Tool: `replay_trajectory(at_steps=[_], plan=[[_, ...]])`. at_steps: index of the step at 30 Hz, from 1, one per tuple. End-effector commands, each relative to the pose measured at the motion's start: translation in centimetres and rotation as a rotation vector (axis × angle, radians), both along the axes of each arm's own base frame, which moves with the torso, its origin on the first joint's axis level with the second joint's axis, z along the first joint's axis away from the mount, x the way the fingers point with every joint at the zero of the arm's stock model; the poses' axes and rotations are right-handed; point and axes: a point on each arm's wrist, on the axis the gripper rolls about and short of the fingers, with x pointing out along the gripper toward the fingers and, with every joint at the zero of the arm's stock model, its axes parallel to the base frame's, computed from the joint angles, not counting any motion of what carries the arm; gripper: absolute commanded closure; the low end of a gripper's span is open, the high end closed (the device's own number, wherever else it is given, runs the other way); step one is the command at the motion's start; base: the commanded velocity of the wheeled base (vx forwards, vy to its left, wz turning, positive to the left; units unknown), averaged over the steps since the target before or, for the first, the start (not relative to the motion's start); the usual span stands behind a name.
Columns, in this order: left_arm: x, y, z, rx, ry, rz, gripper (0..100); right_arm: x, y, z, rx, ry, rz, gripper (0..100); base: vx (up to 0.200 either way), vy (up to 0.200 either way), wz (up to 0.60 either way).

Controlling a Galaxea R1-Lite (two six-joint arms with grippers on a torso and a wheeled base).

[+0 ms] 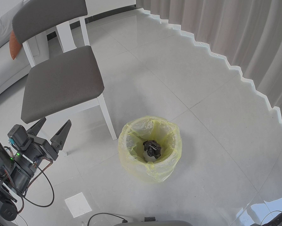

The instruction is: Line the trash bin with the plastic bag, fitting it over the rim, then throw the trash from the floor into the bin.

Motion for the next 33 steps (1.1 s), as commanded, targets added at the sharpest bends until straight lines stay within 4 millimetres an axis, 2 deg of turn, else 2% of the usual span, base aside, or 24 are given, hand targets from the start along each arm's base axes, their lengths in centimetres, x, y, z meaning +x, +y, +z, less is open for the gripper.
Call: replay_trajectory(at_steps=[1, 9, 14, 16, 21, 26, 29, 31, 33], plan=[[-2.8, 1.0, 2.4, -0.040, -0.121, -0.001, 0, -4.6, -0.1, -0.7, 0.020, -0.110, -0.007, 0, 0.000, 0.000, 0.00], [-6.0, 1.8, 3.2, -0.060, -0.166, -0.027, 0, -9.9, 0.1, -3.8, 0.020, -0.147, 0.078, 0, 0.000, 0.000, 0.00], [-8.4, 2.7, 4.1, -0.070, -0.198, -0.025, 0, -11.8, 0.0, -6.0, 0.020, -0.174, 0.095, 0, 0.000, 0.000, 0.00], [-9.1, 3.0, 4.2, -0.068, -0.194, -0.026, 0, -12.0, 0.0, -6.3, 0.025, -0.173, 0.092, 0, 0.000, 0.000, 0.00], [-12.1, 4.1, 4.4, -0.054, -0.145, -0.036, 0, -11.6, 0.1, -7.8, 0.077, -0.149, 0.076, 0, 0.000, 0.000, 0.00], [-14.2, 5.0, 4.4, -0.055, -0.138, -0.035, 0, -11.4, 0.0, -8.1, 0.071, -0.142, 0.048, 0, 0.000, 0.000, 0.00], [-15.4, 5.4, 4.1, -0.063, -0.158, -0.021, 0, -11.3, 0.0, -8.3, 0.068, -0.139, 0.020, 0, 0.000, 0.000, 0.00], [-15.5, 5.5, 4.1, -0.063, -0.161, -0.020, 0, -11.3, 0.0, -8.3, 0.068, -0.137, 0.017, 0, 0.000, 0.000, 0.00], [-16.4, 5.9, 3.1, -0.068, -0.173, 0.006, 0, -10.9, -0.1, -9.1, 0.065, -0.109, -0.009, 0, 0.000, 0.000, 0.00]])
